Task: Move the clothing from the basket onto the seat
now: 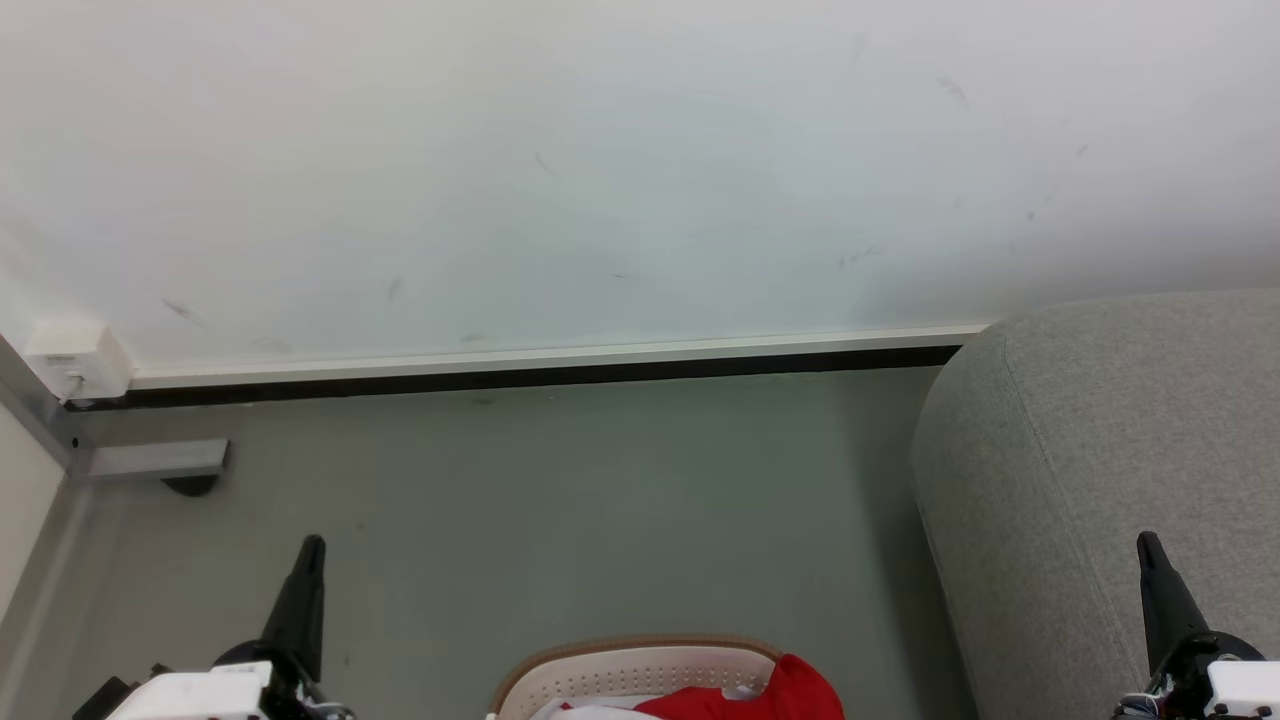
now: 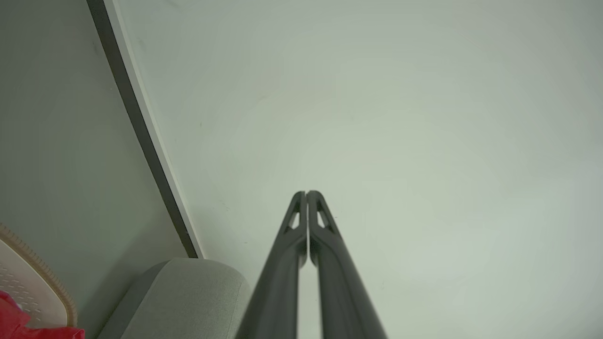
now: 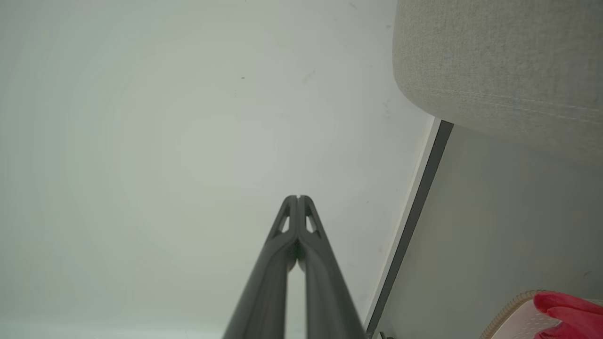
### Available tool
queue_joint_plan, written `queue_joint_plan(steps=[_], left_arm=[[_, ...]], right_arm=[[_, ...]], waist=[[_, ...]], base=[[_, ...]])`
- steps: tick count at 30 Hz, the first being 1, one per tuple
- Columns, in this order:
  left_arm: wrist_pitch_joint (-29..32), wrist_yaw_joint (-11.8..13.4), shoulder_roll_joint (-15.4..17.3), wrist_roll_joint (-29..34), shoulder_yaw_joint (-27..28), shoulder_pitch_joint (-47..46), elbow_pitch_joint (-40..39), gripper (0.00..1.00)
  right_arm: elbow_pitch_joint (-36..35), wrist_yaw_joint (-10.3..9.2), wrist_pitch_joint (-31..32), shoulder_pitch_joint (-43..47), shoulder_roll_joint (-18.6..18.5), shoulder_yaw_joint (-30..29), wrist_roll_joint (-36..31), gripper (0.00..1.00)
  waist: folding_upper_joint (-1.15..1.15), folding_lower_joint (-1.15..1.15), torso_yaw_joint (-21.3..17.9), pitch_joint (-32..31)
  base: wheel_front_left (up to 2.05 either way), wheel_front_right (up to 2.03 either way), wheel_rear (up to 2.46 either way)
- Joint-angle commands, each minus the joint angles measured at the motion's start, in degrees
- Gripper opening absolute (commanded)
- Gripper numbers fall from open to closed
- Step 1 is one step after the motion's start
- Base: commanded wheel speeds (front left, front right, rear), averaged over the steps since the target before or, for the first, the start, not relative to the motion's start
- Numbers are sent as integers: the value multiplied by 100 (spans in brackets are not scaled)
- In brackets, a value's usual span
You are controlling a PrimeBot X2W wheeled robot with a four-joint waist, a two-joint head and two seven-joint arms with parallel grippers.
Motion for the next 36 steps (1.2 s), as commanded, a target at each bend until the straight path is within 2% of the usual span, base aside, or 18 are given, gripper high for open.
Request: queue_joint_plan(steps=[1, 36], left_arm=[[16, -31, 10, -82, 6, -55, -3, 0], [16, -31, 10, -82, 5, -55, -3, 0]], right_arm=[[-27, -13, 10, -73, 2, -16, -35, 0], [-27, -13, 10, -73, 2, -16, -35, 0]], waist=[[0, 0, 0, 0], [0, 0, 0, 0]], base=[[0, 0, 0], [0, 0, 0]])
